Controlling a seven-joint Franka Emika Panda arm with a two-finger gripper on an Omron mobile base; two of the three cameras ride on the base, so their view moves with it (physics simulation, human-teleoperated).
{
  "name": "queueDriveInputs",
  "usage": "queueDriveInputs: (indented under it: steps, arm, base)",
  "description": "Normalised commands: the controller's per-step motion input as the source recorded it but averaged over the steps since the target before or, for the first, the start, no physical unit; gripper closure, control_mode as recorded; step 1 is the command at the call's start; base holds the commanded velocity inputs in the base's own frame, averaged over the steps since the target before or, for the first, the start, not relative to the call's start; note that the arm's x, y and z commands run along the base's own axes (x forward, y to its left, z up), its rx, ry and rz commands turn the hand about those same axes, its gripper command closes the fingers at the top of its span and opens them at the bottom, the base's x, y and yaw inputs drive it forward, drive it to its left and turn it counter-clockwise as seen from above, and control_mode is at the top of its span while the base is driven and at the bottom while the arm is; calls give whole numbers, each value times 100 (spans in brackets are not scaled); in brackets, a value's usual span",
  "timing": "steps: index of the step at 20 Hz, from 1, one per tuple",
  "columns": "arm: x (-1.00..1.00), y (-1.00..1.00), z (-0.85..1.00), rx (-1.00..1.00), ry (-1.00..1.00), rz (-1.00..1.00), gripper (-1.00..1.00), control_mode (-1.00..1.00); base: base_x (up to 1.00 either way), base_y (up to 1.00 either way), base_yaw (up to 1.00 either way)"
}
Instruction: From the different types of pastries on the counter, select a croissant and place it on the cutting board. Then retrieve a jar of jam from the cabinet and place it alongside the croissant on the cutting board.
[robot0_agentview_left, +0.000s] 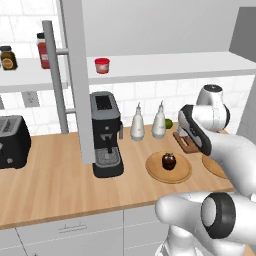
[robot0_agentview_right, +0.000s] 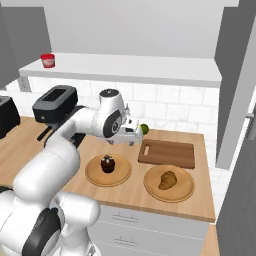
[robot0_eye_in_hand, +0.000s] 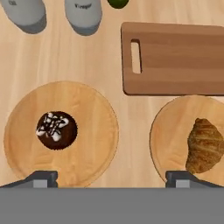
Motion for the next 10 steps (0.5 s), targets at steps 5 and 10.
queueDriveInputs:
  steps: [5, 10]
  arm:
    - [10, -100, -53, 8, -2, -19, -100, -100]
    - [18, -100, -27, 12, 3, -23, -100, -100]
  base:
    - [0, 0, 0]
    - [0, 0, 0]
